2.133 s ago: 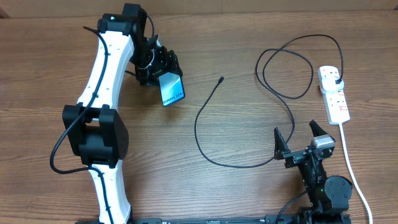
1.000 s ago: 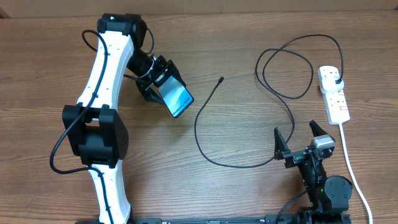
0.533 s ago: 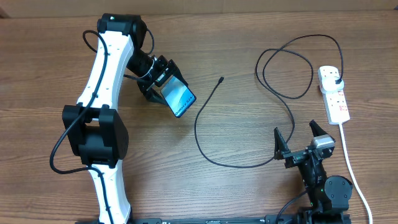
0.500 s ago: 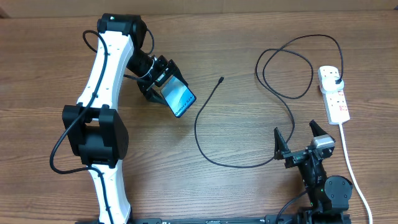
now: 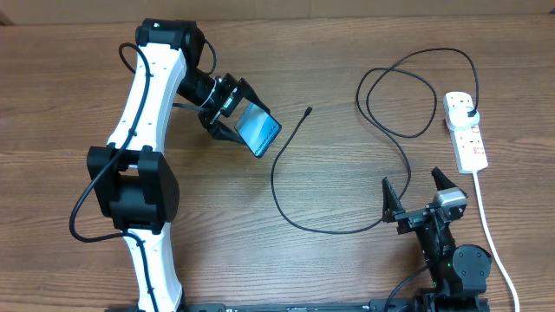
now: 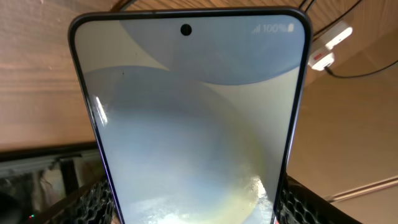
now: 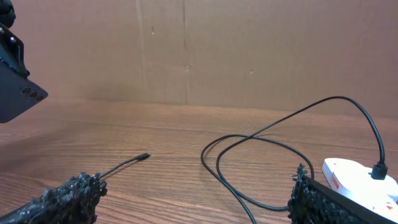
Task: Plug charger to phone and switch on socket
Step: 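Carry the phone with the left gripper toward the table center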
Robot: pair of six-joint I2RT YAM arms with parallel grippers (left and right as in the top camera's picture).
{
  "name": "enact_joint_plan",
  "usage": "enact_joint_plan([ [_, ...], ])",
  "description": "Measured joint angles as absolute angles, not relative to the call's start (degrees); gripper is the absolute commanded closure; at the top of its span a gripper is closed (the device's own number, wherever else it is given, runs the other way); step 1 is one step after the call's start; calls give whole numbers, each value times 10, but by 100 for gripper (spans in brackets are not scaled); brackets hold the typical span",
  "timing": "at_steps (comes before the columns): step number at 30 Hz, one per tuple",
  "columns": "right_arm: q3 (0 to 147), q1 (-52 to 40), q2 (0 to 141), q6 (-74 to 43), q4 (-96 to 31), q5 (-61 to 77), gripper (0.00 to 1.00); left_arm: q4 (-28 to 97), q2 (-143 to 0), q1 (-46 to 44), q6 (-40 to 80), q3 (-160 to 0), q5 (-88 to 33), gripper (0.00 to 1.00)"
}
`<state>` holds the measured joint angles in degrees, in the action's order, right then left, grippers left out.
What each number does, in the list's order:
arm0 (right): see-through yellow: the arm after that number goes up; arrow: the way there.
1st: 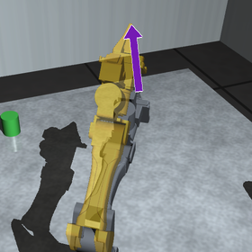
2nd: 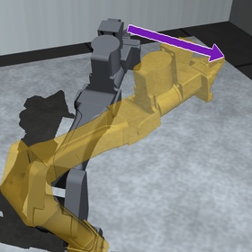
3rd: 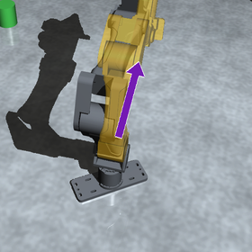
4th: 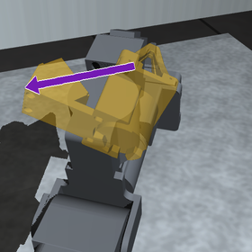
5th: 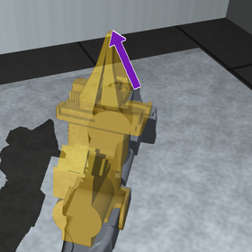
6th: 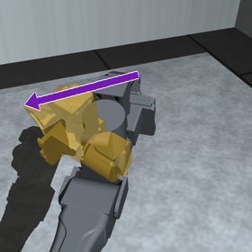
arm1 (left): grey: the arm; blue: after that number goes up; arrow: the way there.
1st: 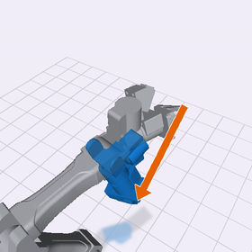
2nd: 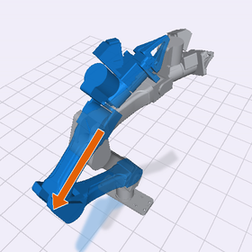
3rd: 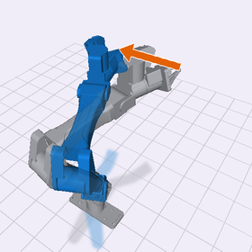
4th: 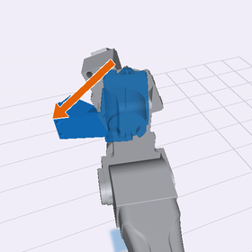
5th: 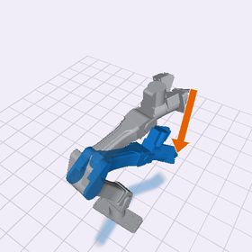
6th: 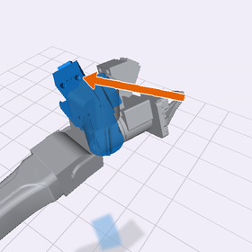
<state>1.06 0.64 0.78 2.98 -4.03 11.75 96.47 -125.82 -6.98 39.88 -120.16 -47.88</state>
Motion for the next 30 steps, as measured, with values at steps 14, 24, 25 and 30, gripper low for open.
enact_joint_plan([
  [14, 11, 6, 8, 30, -41, 117, 0, 965, -1258, -70, 484, -1202, -546, 36],
  [24, 11, 6, 8, 30, -40, 118, 0, 965, -1258, -70, 495, -1202, -554, 37],
  [25, 11, 6, 8, 30, -41, 118, 0, 965, -1258, -70, 496, -1202, -555, 36],
  [30, 11, 6, 8, 30, -41, 117, 0, 965, -1258, -70, 511, -1202, -555, 32],
])
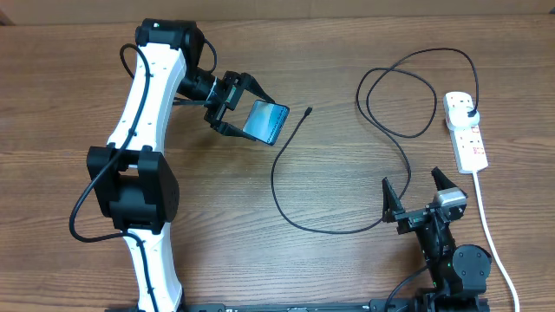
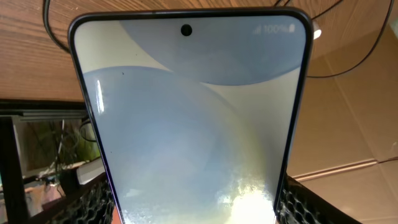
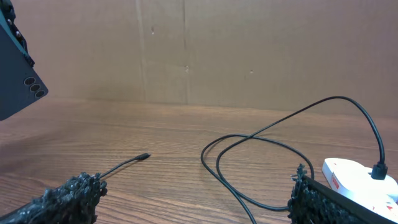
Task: Plug charger to phone and switch on socket
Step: 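Carry the phone with the left gripper toward the table center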
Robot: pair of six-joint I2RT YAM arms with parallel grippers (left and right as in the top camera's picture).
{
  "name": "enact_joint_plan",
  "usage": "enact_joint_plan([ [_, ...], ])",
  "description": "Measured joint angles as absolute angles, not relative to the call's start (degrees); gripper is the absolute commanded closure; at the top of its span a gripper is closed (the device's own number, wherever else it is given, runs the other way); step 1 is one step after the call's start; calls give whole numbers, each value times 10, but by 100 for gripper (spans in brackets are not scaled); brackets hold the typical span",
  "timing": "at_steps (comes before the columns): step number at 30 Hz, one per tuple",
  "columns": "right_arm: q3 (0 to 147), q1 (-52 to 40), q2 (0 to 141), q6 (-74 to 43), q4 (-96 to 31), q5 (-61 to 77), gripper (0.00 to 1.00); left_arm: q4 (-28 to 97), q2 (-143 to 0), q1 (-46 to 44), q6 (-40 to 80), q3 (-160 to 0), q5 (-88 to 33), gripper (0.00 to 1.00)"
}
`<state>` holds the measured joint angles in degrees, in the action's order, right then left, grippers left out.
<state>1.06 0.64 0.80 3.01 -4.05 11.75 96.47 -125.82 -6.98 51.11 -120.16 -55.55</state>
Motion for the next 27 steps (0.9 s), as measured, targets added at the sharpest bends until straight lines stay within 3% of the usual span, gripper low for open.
enact_joint_plan([
  [27, 11, 6, 8, 30, -40, 118, 0, 965, -1258, -72, 541, -1202, -555, 34],
])
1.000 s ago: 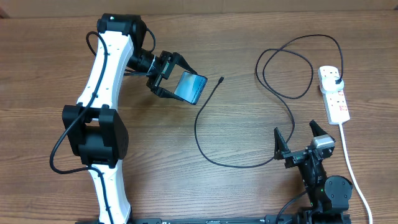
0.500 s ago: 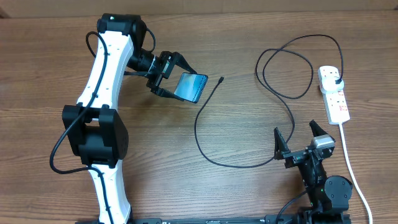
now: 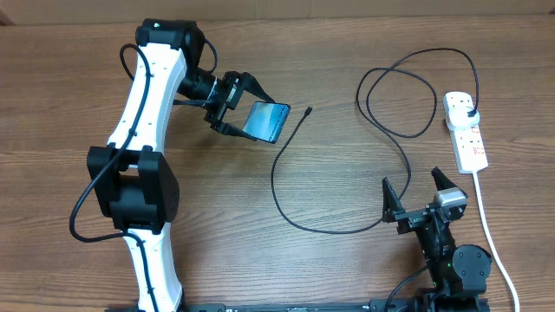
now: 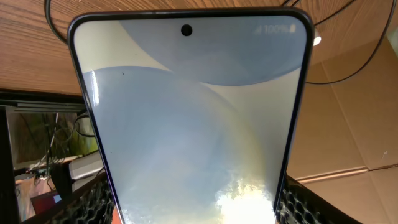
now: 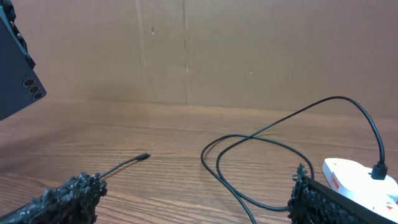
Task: Plug charger to phone and switch on socket
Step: 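Carry the phone with the left gripper toward the table center, then move the right gripper toward the phone held by the left gripper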
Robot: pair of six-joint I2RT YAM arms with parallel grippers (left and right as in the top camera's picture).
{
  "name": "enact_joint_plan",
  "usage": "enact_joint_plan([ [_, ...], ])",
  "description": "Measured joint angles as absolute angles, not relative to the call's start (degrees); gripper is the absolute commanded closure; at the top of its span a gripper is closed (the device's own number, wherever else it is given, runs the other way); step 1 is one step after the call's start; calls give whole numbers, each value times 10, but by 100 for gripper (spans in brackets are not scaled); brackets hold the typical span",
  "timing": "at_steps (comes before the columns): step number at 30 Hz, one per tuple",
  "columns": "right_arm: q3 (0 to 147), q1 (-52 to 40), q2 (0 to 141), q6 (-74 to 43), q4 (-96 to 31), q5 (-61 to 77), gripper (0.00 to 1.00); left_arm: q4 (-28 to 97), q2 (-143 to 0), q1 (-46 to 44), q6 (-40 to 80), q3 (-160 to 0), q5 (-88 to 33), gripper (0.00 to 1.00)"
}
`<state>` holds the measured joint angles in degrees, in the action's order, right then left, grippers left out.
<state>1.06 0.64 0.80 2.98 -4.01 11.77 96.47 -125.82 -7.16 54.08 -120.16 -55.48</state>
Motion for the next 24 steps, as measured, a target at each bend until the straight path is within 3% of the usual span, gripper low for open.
enact_joint_plan([
  [7, 11, 6, 8, 27, -32, 152, 0, 965, -1258, -74, 541, -1202, -544, 34],
  [13, 12, 6, 8, -50, -37, 185, 0, 965, -1258, -75, 541, -1202, -528, 33],
  [24, 125, 6, 51, -111, -154, 220, 0, 965, -1258, -75, 541, -1202, -515, 33],
])
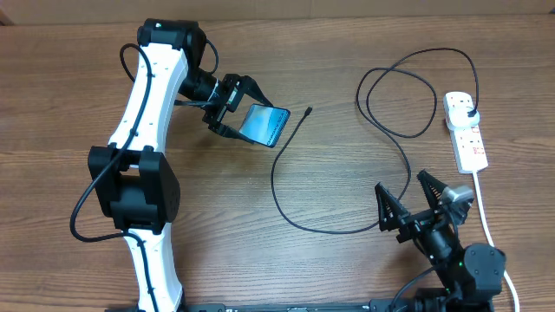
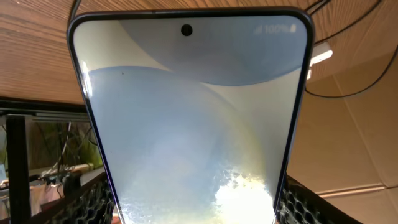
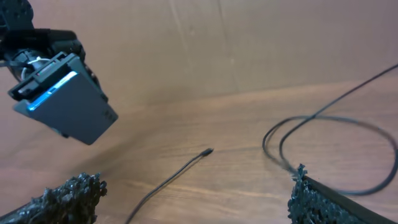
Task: Plug charger to phone and switch on socket
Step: 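Move the right gripper toward the phone held by the left gripper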
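My left gripper (image 1: 232,113) is shut on the phone (image 1: 264,125), holding it above the table with the lit screen filling the left wrist view (image 2: 189,118). The black charger cable (image 1: 286,156) lies looped on the table. Its free plug tip (image 1: 310,110) rests just right of the phone; the tip (image 3: 207,151) also shows in the right wrist view, with the phone (image 3: 68,106) to its left. The white socket strip (image 1: 466,132) lies at the right with the charger plugged in. My right gripper (image 1: 408,201) is open near the front right, turned toward the cable.
The strip's white lead (image 1: 490,230) runs down the table's right side, close by my right arm. Cable loops (image 1: 399,95) spread across the upper right. A cardboard wall (image 3: 249,43) stands behind the table.
My right gripper has turned left, so its view now faces the phone and cable tip instead of the socket strip. The phone in my left gripper has shifted slightly.
My left gripper held the phone tilted left of the cable tip. A second later the phone was rotated and closer to the tip, and it stayed there. My right gripper rested open and still until now, when it has swung toward the cable.
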Robot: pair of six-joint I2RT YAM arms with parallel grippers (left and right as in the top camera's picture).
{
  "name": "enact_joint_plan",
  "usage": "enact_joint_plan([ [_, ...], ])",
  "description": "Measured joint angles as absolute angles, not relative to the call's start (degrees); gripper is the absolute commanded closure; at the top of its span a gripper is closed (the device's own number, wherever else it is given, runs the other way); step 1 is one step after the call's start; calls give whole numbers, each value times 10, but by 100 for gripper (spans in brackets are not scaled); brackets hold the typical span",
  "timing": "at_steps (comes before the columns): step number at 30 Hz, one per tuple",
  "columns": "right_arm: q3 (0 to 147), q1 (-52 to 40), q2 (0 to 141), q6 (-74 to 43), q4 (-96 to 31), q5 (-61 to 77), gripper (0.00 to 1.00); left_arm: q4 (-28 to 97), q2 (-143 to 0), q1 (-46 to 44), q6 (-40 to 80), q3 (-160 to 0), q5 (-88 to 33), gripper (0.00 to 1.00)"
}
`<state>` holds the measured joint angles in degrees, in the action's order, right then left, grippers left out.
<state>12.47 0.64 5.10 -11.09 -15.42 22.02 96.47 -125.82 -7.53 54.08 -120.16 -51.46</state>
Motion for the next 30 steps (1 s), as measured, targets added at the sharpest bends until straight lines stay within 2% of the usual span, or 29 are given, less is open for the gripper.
enact_joint_plan([
  [20, 394, 6, 296, -80, -420, 264, 0, 965, -1258, -75, 541, -1202, -498, 33],
  [30, 406, 6, 399, -100, -438, 311, 0, 952, -1258, -75, 543, -1202, -453, 34],
])
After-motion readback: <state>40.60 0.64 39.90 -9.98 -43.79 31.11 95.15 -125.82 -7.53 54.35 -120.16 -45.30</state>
